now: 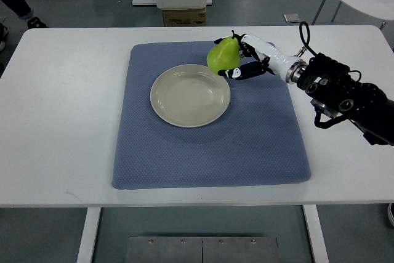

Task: Place pear on plate with right hand
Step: 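Lift the pear with the right hand and carry it over the plate, then lower the pear onto the plate and open the right hand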

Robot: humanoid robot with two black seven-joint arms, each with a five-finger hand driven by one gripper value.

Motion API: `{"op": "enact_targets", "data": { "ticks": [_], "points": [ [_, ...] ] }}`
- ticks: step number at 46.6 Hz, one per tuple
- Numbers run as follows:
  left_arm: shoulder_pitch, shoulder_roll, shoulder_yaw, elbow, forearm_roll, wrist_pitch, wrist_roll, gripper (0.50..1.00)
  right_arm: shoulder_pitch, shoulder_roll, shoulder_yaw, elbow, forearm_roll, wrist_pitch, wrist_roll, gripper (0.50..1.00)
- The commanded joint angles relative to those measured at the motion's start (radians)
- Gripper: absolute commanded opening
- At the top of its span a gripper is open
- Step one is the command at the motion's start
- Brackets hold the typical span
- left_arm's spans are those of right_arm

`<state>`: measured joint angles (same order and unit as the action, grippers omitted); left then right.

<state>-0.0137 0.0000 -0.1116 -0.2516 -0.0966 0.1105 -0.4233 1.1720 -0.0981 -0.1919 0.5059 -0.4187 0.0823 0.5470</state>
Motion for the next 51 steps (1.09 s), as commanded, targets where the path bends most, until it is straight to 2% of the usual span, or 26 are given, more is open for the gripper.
{"op": "enact_targets", "data": {
  "ticks": [1,18,34,39,42,51],
  "points": [
    [0.0,0.0,0.001,0.0,0.0,0.0,0.0,1.0,-0.002,0.027,-0.003,-0.001,0.0,-0.004,-0.001,0.5],
    [0.0,0.0,0.0,0.0,0.0,0.0,0.0,1.0,-0.034,0.098,-0.008,-0.001,0.0,-0.015,-0.021,0.5],
    [0.0,0.0,0.0,0.0,0.0,0.0,0.0,1.0,-0.061,0.098,-0.006,-0.001,0.001,-0.05,-0.032,0.5],
    [0.0,0.0,0.001,-0.002,0.0,0.0,0.0,1.0,-0.066,0.098,0.003,0.0,0.002,-0.056,-0.033,0.836],
    [0.0,0.0,0.0,-0.002,0.0,0.0,0.0,1.0,-0.066,0.098,0.005,0.002,0.002,-0.056,-0.033,0.989],
    [0.0,0.0,0.0,0.0,0.0,0.0,0.0,1.0,-0.061,0.098,0.005,0.006,0.003,-0.053,-0.032,1.0]
  ]
}}
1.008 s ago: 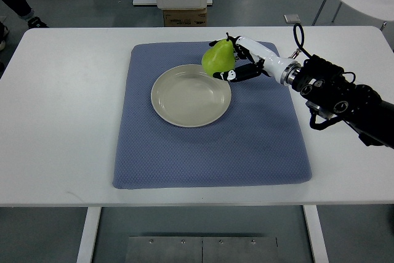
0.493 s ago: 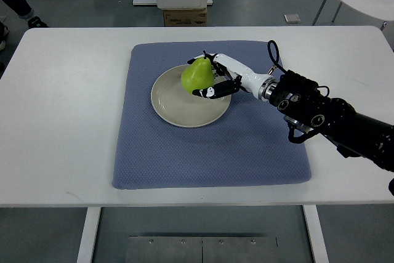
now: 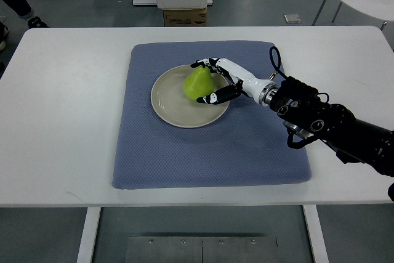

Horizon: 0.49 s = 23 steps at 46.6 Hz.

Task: Place pear on plate with right hand

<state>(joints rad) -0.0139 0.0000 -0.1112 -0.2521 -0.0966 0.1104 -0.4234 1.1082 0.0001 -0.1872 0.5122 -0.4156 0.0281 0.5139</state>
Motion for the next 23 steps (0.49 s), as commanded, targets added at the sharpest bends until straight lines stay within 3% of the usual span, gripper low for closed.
{"op": "enact_targets", "data": {
  "ticks": [1,23],
  "points": [
    [0.0,0.0,-0.001,0.001,0.0,0.0,0.0,1.0,0.002,0.0,0.0,0.0,0.0,0.0,0.002,1.0],
    [0.0,0.0,-0.001,0.001,0.0,0.0,0.0,1.0,0.022,-0.023,0.175,-0.008,0.0,-0.002,0.0,1.0]
  ]
}}
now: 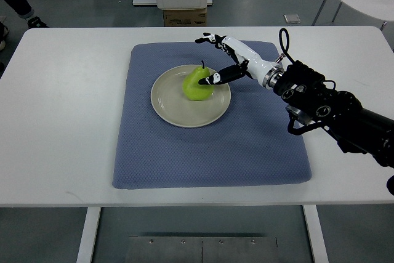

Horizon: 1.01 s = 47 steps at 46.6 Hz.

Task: Place pear on plate with right hand

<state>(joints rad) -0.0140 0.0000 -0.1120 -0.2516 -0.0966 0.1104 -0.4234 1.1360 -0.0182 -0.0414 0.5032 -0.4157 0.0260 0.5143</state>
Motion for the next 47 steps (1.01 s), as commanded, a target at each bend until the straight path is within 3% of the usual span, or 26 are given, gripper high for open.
{"op": "enact_targets", "data": {
  "ticks": [1,12,21,32,43,47],
  "points": [
    [0.0,0.0,0.0,0.0,0.0,0.0,0.0,1.0,-0.009,-0.008,0.038,0.002,0.0,0.0,0.0,1.0],
    [0.0,0.0,0.0,0.0,0.0,0.0,0.0,1.0,-0.032,-0.095,0.067,0.002,0.021,0.009,-0.01,1.0],
    [0.0,0.0,0.0,0.0,0.0,0.0,0.0,1.0,-0.062,-0.152,0.156,0.0,0.234,0.015,-0.12,1.0],
    [0.0,0.0,0.0,-0.001,0.0,0.0,0.0,1.0,-0.11,-0.181,0.251,-0.002,0.322,0.017,-0.149,1.0],
    [0.0,0.0,0.0,0.0,0.0,0.0,0.0,1.0,-0.197,-0.181,0.468,-0.006,0.451,0.017,-0.309,1.0],
    [0.0,0.0,0.002,0.0,0.0,0.0,0.0,1.0,-0.217,-0.181,0.505,-0.008,0.472,0.017,-0.323,1.0]
  ]
}}
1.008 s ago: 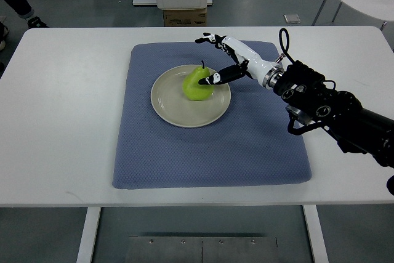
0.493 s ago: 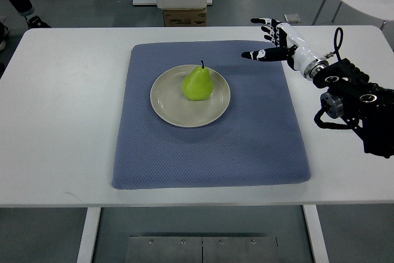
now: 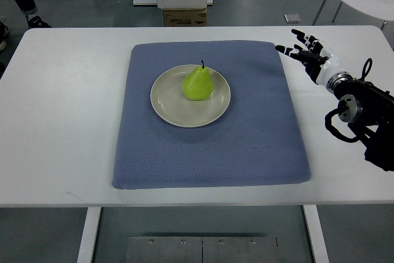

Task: Place pear on plate with right hand

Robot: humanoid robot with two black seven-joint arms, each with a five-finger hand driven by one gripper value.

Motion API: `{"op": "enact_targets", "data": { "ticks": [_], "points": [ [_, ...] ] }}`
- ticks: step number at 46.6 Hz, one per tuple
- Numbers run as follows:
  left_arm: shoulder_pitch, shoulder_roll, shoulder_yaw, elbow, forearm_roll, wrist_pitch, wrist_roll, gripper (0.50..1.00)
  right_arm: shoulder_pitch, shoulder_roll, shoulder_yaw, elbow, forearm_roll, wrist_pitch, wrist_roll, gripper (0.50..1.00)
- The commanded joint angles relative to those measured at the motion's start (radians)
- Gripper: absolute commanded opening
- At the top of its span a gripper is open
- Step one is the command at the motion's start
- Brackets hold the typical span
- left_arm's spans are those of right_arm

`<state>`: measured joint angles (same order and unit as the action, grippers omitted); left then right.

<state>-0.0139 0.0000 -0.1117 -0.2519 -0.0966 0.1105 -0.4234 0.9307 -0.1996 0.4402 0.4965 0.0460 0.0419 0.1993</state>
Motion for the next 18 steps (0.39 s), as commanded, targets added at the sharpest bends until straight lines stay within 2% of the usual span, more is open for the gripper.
{"op": "enact_targets", "data": {
  "ticks": [1,18],
  "points": [
    [0.0,0.0,0.001,0.0,0.0,0.0,0.0,1.0,-0.015,0.002,0.025,-0.001,0.011,0.001,-0.008,1.0],
    [0.0,0.0,0.0,-0.001,0.0,0.0,0.0,1.0,-0.029,0.023,0.025,0.0,0.012,-0.001,0.0,1.0]
  ]
}}
